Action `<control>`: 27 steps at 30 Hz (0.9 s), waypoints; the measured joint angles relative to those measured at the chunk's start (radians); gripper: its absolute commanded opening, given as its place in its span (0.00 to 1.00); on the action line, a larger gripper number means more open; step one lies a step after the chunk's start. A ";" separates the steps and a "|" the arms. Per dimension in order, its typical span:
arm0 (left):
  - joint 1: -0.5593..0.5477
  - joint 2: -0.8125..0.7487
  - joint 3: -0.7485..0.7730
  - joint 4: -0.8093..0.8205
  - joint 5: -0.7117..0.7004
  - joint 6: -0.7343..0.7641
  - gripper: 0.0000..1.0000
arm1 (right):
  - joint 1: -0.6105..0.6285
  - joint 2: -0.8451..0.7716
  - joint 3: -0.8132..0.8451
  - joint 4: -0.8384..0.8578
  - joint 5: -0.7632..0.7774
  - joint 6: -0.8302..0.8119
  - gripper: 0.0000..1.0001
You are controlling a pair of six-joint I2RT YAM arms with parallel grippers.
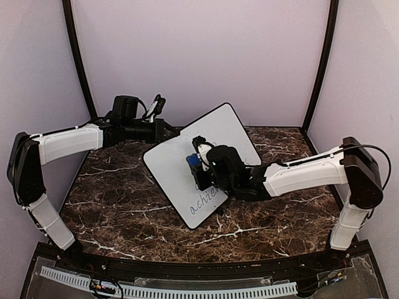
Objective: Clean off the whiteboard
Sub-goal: Erase the whiteboard at the center of the board.
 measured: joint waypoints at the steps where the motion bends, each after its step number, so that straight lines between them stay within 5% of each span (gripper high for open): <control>1: 0.000 0.000 0.000 0.000 0.000 0.000 0.00 | 0.000 0.000 0.000 0.000 0.000 0.000 0.26; 15: 0.000 0.000 0.000 0.001 0.000 0.001 0.00 | -0.036 0.052 0.166 -0.034 -0.003 -0.054 0.26; 27: -0.001 0.000 0.000 0.000 0.000 0.000 0.00 | -0.037 -0.019 -0.013 -0.012 -0.003 -0.006 0.26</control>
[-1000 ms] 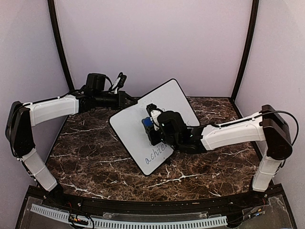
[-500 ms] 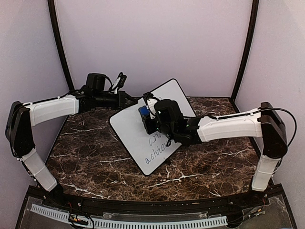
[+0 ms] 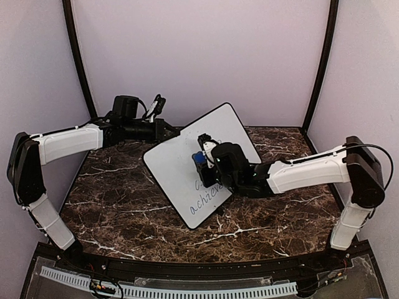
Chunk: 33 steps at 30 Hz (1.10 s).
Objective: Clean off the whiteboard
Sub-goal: Erase the whiteboard at the center of the board.
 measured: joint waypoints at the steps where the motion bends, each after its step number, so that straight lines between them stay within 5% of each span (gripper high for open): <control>1: 0.000 0.000 0.000 0.001 0.001 0.000 0.00 | 0.000 -0.004 -0.006 -0.005 0.000 0.002 0.26; 20: -0.003 0.001 0.000 0.005 0.005 0.001 0.00 | -0.036 0.044 0.190 -0.037 -0.031 -0.070 0.26; 33: -0.007 0.010 0.000 0.005 0.004 0.005 0.00 | -0.058 -0.021 -0.010 0.022 -0.127 -0.012 0.25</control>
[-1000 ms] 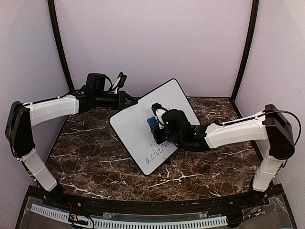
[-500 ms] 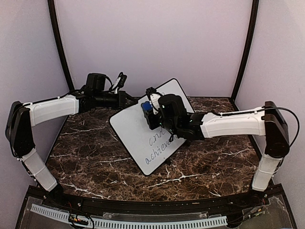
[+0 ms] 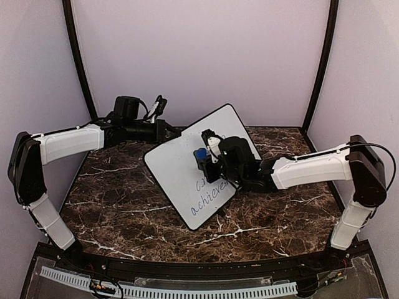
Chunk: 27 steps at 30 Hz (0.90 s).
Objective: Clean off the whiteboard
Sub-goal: Erase the whiteboard at the center of the board.
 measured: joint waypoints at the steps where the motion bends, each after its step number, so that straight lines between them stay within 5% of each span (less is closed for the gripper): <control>1: 0.000 0.000 0.000 0.000 0.000 0.000 0.00 | 0.005 -0.006 -0.016 0.000 0.000 0.007 0.25; 19: 0.006 0.010 0.000 0.014 0.018 -0.015 0.00 | 0.031 0.073 0.094 0.094 0.106 -0.032 0.26; 27: 0.006 0.010 0.000 0.014 0.017 -0.011 0.00 | 0.027 0.024 -0.073 0.197 0.097 -0.005 0.26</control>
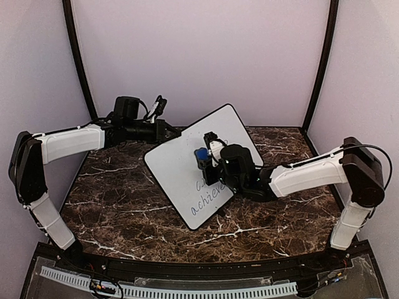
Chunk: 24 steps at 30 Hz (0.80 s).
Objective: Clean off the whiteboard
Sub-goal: Erase the whiteboard at the center of the board.
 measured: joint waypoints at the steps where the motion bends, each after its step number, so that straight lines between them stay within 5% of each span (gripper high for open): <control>1: 0.000 0.000 0.000 0.000 0.000 0.000 0.00 | -0.003 -0.013 -0.034 0.007 -0.002 0.007 0.26; 8: 0.000 0.000 0.000 0.003 0.006 -0.014 0.00 | -0.023 -0.042 -0.107 0.020 -0.019 0.012 0.25; 24: 0.000 0.000 0.000 0.003 0.007 -0.015 0.00 | -0.089 0.007 0.036 0.047 -0.064 -0.052 0.25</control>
